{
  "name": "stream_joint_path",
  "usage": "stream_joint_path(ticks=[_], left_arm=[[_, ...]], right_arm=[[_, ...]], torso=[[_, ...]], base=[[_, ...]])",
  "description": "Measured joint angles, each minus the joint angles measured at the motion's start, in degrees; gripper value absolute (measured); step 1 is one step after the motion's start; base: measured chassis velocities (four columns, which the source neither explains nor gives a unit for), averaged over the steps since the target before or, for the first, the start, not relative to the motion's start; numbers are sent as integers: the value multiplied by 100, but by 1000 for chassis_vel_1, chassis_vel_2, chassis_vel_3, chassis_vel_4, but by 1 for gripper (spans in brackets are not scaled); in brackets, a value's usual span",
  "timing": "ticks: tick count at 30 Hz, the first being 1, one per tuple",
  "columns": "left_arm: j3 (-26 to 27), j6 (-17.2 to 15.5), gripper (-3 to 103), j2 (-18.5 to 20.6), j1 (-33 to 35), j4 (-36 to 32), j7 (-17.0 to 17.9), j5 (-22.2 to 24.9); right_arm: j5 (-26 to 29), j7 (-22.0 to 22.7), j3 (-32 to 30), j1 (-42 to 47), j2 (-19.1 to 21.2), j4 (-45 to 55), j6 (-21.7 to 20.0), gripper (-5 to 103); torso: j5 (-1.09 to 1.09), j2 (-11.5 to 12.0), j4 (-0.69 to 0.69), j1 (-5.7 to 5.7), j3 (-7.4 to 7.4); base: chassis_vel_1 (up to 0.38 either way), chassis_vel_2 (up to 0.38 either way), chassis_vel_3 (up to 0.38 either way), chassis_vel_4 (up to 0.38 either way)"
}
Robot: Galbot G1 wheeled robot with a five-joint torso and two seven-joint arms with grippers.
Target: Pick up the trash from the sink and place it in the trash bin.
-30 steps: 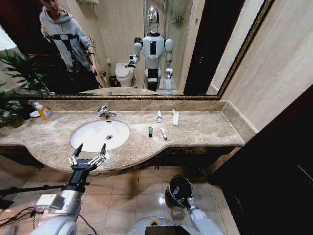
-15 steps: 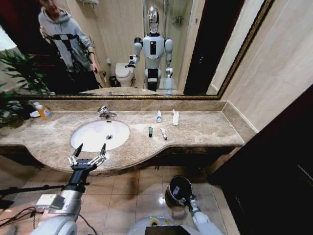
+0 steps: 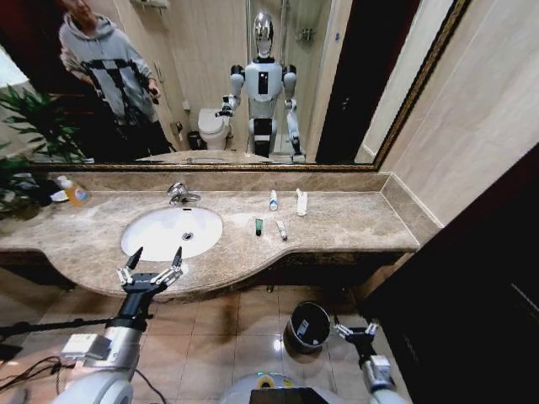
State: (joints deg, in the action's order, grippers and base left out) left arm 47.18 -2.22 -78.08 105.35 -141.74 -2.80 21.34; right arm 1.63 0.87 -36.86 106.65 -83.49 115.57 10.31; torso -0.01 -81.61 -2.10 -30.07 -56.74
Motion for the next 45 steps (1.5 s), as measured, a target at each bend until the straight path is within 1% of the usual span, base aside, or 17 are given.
stream_joint_path(ticks=[2,6,11,14,16,19,20,21,22,24,26,29,33,37,42,43,45], left_arm=[[0,0,100,0,-1,0,0,0],[0,0,100,0,0,0,0,0],[0,0,100,0,0,0,0,0],[0,0,100,0,0,0,0,0],[0,0,100,0,0,0,0,0],[0,0,100,0,0,0,0,0],[0,0,100,0,0,0,0,0],[0,0,100,0,0,0,0,0],[0,0,100,0,0,0,1,0],[0,0,100,0,0,0,1,0],[0,0,100,0,0,0,1,0],[0,0,100,0,0,0,1,0],[0,0,100,0,0,0,1,0],[0,0,100,0,0,0,1,0],[0,0,100,0,0,0,1,0],[0,0,100,0,0,0,0,0],[0,0,100,0,0,0,1,0]], right_arm=[[-98,-54,119,25,-58,461,-123,100],[-158,-123,221,-84,-49,736,-283,100],[-149,-299,366,-369,79,1101,-479,100],[-120,-565,664,-820,265,1283,-820,100],[-115,-581,738,-921,311,1270,-873,100],[-220,-800,1257,-1676,743,861,-937,100],[-220,-800,1257,-1676,743,861,-937,100],[-194,-819,1443,-1861,878,768,-1016,100],[19,-804,1920,-2382,1157,473,-1277,100],[137,-756,2133,-2729,1238,275,-1362,100],[200,-712,2216,-2891,1255,182,-1397,100],[515,-503,2507,-3872,1269,-420,-1644,100],[775,-398,2635,-4434,1221,-912,-1841,100],[977,-340,2715,-4811,1108,-1419,-1992,100],[974,-305,2772,-4980,1065,-1786,-2002,100],[967,-295,2776,-5034,1051,-1898,-2002,102],[953,-266,2775,-5111,1027,-2059,-2006,100]], torso=[[0,0,0,-1,0],[0,0,0,-2,0],[0,0,0,-2,-1],[0,0,0,-2,-1],[0,0,0,-2,-1],[1,2,-2,-2,-1],[1,2,-2,-2,-1],[1,2,-1,-3,-2],[0,2,0,-3,-2],[0,2,0,-2,-1],[0,2,0,-2,-2],[1,2,-2,-3,-2],[0,2,-1,-3,-2],[0,2,-1,-3,-2],[0,2,-1,-2,-1],[0,2,0,-2,-1],[0,2,-1,-2,-1]], base=[[0,0,0,0],[0,0,0,0],[0,0,0,0],[0,0,0,0],[0,0,0,0],[0,0,0,0],[0,0,0,0],[0,0,0,0],[0,0,0,0],[0,0,0,0],[0,0,0,0],[0,0,0,0],[0,0,0,0],[0,0,0,0],[0,0,0,0],[0,0,0,0],[0,0,0,0]])
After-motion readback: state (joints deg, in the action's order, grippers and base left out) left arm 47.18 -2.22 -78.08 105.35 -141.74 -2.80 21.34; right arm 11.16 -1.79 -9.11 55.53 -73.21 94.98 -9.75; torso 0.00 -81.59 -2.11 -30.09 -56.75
